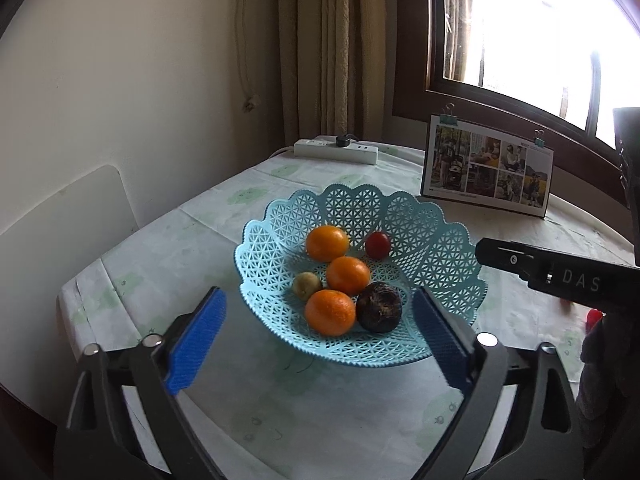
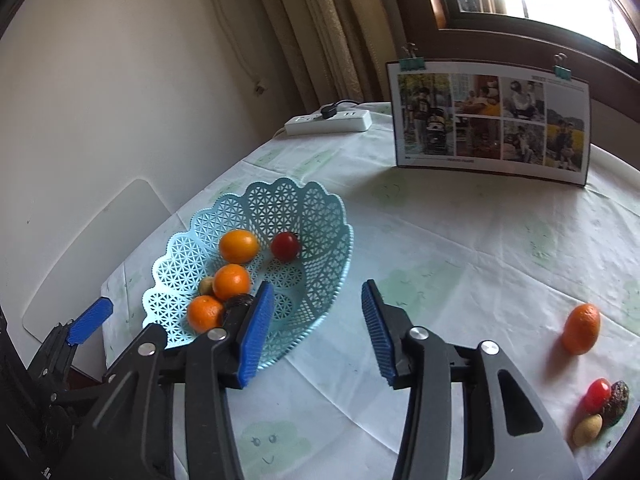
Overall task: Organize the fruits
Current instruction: 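Move both open tools back toward the remaining fruits on the table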
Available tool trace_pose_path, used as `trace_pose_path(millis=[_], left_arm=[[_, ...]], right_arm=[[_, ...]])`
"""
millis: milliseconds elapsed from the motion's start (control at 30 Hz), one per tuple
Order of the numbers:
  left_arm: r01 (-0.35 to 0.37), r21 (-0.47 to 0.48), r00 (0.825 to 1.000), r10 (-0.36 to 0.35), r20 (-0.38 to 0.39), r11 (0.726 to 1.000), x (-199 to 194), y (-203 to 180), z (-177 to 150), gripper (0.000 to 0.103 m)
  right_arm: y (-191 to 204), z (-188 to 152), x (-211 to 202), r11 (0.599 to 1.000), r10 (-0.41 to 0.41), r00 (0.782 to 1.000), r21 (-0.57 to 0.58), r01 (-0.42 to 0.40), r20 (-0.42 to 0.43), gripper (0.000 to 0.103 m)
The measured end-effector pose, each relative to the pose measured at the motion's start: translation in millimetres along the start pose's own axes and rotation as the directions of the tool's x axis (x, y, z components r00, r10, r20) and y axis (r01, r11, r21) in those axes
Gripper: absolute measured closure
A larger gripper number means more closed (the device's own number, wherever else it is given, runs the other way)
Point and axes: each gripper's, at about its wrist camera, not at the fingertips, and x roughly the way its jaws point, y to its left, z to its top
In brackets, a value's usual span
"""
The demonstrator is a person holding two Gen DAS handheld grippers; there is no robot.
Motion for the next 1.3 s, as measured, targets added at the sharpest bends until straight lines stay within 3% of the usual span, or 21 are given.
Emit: trace_pose_path(millis=[433, 867, 1100, 1300], left_arm=[[0.046, 0.064, 0.999, -0.047, 0.008, 0.997, -5.9, -36.1, 6.8, 0.005], [0.090, 0.129, 0.996, -0.092, 0.003, 0.987, -11.9, -72.2, 7.8, 0.005], [0.108, 0.166, 0.994, -0.109, -0.001, 0.980, -15.0, -91.4, 5.1, 0.005], [0.136, 0.191, 0.991, -0.136, -0.012, 0.972, -15.6, -111.4, 2.9, 0.005]], right_arm=[[-68.7, -15.7, -37.1, 0.990, -0.099, 0.995, 0.099, 0.096, 0.030, 0.055], [-154.4, -43.9, -91.4, 0.946, -0.240, 0.970, 0.237, 0.222, 0.051, 0.055], [-192.4, -70.6, -117.9, 0.915, -0.313, 0.950, 0.273, 0.296, 0.017, 0.055], [-209.4, -90.8, -124.6, 0.906, -0.320, 0.947, 0.284, 0.313, -0.022, 0.055]])
